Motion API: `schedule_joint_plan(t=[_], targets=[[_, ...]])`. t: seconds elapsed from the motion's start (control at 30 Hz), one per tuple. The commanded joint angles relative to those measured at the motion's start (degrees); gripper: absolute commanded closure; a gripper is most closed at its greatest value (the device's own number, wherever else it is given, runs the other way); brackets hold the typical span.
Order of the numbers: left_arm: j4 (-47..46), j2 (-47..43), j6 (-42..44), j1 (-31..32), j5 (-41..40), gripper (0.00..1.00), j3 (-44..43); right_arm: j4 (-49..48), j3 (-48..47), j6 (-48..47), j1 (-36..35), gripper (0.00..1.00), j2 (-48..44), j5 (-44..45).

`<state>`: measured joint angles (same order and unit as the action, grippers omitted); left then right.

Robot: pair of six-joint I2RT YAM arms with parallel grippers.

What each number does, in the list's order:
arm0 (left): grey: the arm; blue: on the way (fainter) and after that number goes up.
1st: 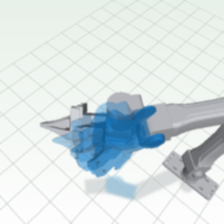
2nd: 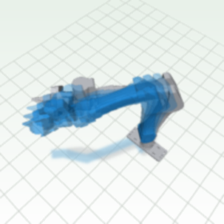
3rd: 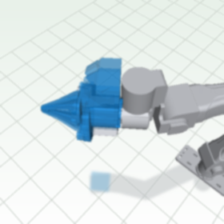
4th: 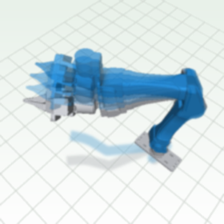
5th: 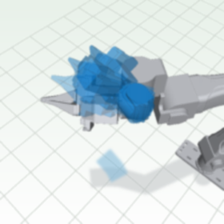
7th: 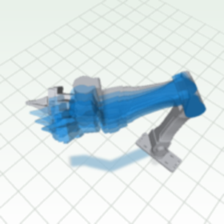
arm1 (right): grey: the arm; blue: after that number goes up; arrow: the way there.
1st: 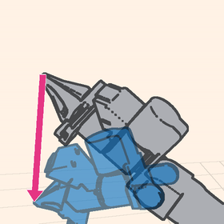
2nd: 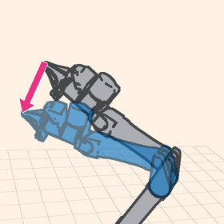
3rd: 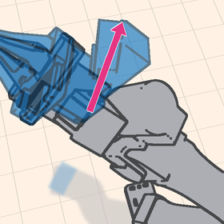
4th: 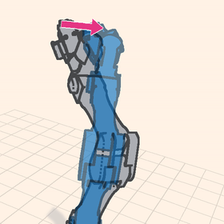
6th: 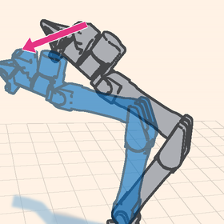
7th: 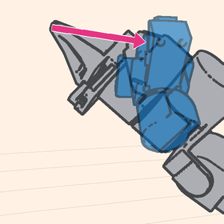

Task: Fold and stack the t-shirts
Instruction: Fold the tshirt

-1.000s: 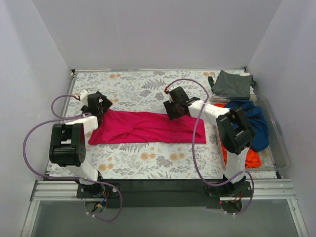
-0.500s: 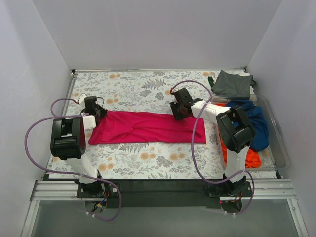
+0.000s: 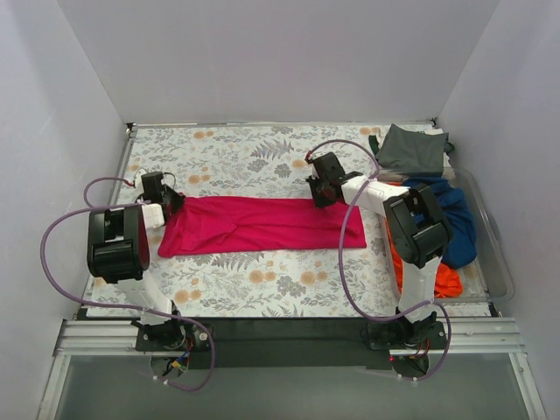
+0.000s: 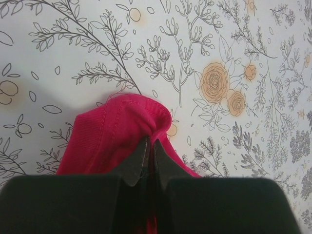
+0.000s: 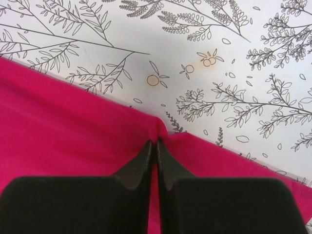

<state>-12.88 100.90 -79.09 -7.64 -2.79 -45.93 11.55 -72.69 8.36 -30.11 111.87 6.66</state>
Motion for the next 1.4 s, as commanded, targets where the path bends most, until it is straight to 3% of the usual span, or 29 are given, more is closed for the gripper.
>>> schedule_joint_plan(t=[0.0,0.17,0.43,0.53,0.57,0.6,0.63,0.67,0.7,0.8,1.0,1.23,1.37], targets=[[2.51,0.42,0.08,-1.94,1.90,1.00,-1.96,0.93,-0.70,-1.33,2.33,0.99,2.73,0.73],[1.38,5.26,0.60,-1.77,8.92,1.00,-8.72,0.93,-1.23,-2.03,4.62,0.99,2.56,0.99],[-0.03,14.14,3.68,-0.45,11.92,1.00,-21.56,1.54,-5.09,-2.91,7.08,0.99,3.26,0.90],[-0.12,18.09,4.64,0.08,14.46,0.81,-26.48,3.21,-7.82,-3.00,6.73,0.99,2.48,-0.67],[-0.21,18.80,4.73,0.17,15.00,0.66,-27.36,3.56,-8.00,-3.09,6.38,0.99,1.77,-0.68],[-0.30,19.67,4.73,0.26,15.35,0.57,-28.59,3.65,-8.00,-3.26,5.33,0.97,0.90,-0.16],[-0.65,19.77,4.91,0.60,15.53,0.49,-28.86,3.74,-8.00,-3.44,4.54,0.91,-1.11,0.37],[-1.00,19.68,5.08,0.69,15.53,0.44,-29.12,3.83,-8.09,-3.70,3.75,0.79,-2.26,1.07],[-1.70,18.90,5.17,0.70,15.44,0.35,-29.13,3.92,-7.91,-3.79,2.00,0.73,-3.23,2.30],[-2.32,16.18,5.52,0.96,15.44,0.24,-28.52,4.01,-8.08,-3.79,-1.69,0.61,-7.71,2.57],[-4.42,5.11,7.54,3.76,8.69,0.20,-20.62,4.01,-8.17,-2.83,-8.20,0.53,-10.10,3.71],[-4.43,-11.76,11.41,17.98,-8.27,0.18,-8.31,3.39,-3.97,-0.89,-9.62,0.51,-11.41,4.85],[-3.99,-20.46,11.94,24.77,-13.21,0.27,-0.84,2.87,0.25,0.25,-9.53,0.51,-13.52,7.14]])
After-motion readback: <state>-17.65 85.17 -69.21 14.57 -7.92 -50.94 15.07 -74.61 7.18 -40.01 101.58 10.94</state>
